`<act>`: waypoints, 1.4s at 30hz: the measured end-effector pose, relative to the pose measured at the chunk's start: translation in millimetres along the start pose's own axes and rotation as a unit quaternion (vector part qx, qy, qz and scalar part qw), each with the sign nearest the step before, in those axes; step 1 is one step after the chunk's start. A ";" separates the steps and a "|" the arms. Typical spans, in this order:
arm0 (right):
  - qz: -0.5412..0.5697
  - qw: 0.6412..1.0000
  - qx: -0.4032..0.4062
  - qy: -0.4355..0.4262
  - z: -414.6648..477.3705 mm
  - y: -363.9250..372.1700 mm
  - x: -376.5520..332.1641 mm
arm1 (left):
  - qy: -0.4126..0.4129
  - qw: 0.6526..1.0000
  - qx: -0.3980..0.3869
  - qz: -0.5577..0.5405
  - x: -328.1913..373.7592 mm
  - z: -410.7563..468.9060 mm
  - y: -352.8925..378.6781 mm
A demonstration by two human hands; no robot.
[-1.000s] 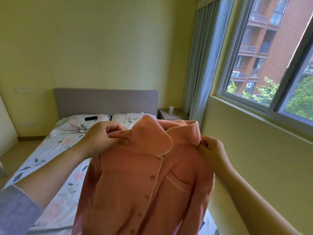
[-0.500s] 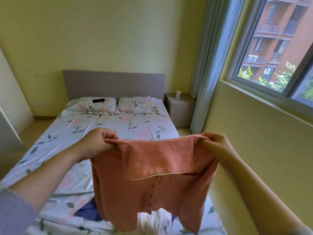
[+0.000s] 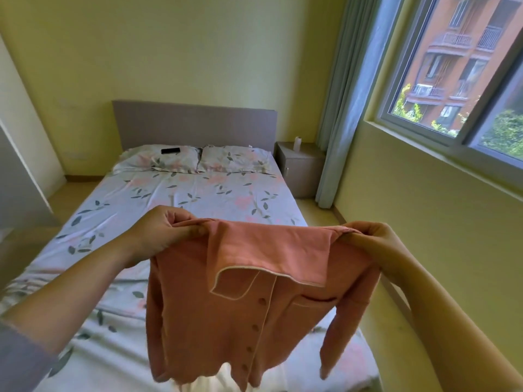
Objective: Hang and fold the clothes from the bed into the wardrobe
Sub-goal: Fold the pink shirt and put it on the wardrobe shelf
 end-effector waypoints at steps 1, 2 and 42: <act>-0.005 1.000 0.002 0.003 -10.4 -0.8 -1.1 | 0.000 1.000 0.007 0.009 0.9 -10.9 -0.5; -0.013 1.000 0.004 0.000 -21.6 -2.5 -2.8 | 0.001 1.000 0.011 0.020 1.1 -21.4 -0.8; -0.215 0.966 -0.045 0.139 268.0 92.6 350.8 | -0.215 0.948 0.086 0.218 -313.3 260.6 119.0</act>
Point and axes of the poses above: each hand's wrist, its own z-axis towards the middle knuckle, its own y-axis out of the palm, x = y × z, the point moved 10 cm from there along z, towards the middle knuckle, and after that the axes turned 3 degrees about -y, right-handed, at the moved point
